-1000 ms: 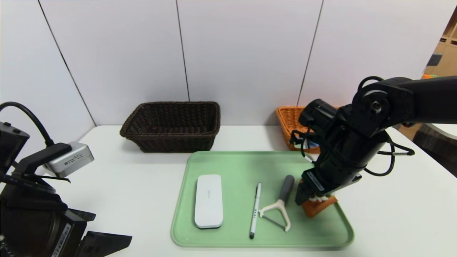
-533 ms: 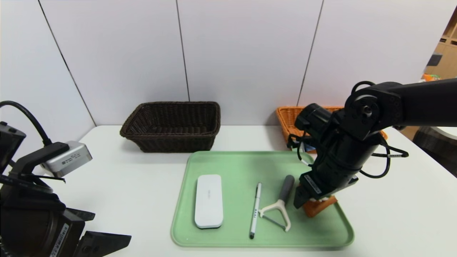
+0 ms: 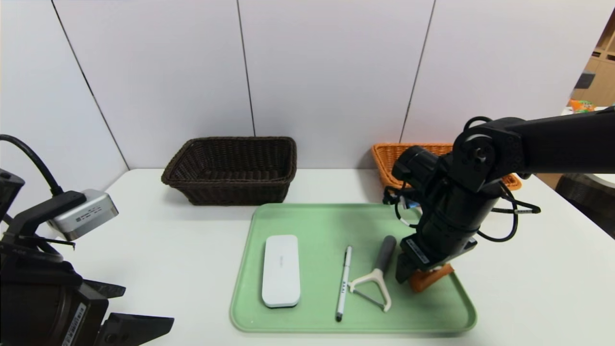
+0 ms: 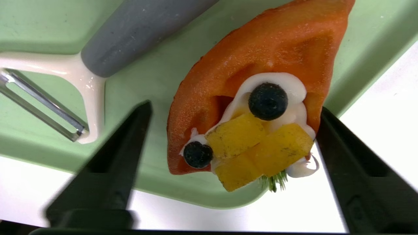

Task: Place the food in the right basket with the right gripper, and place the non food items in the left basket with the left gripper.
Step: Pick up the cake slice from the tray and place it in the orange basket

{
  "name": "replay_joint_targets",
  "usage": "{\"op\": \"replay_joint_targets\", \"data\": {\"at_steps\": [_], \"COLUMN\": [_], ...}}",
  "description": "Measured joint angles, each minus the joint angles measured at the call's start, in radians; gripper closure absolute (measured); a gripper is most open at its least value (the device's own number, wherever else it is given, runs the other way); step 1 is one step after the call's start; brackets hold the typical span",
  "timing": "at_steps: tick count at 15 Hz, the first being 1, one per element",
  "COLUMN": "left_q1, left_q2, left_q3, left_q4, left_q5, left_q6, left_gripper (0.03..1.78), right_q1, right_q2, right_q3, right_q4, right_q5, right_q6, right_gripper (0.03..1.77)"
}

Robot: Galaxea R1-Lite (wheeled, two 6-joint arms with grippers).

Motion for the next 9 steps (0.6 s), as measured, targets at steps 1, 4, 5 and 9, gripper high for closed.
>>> {"op": "replay_joint_targets", "data": {"at_steps": [1, 4, 5, 9], "left_q1": [0.000, 0.000, 0.000, 0.000], "left_q2": [0.000, 0.000, 0.000, 0.000], "left_q3": [0.000, -0.002, -0.002, 0.000], "left_q4": [0.000, 0.000, 0.000, 0.000], "left_q5": [0.000, 0.000, -0.001, -0.002], "left_q6": [0.000, 0.001, 0.001, 0.002], "left_gripper": [0.12, 0.12, 0.12, 0.12], "right_q1": [0.000, 0.000, 0.001, 0.007], "right_q2": [0.001, 0.002, 0.000, -0.019], "right_q3": [0.000, 0.002, 0.004, 0.015], "right_q4": [0.000, -0.021, -0.024, -0.022], "right_q5": [-0.001, -0.023, -0.024, -0.029], "right_q6": [-0.001, 0.000, 0.000, 0.000], "right_gripper": [0.44, 0.71, 0.76, 0.83]}}
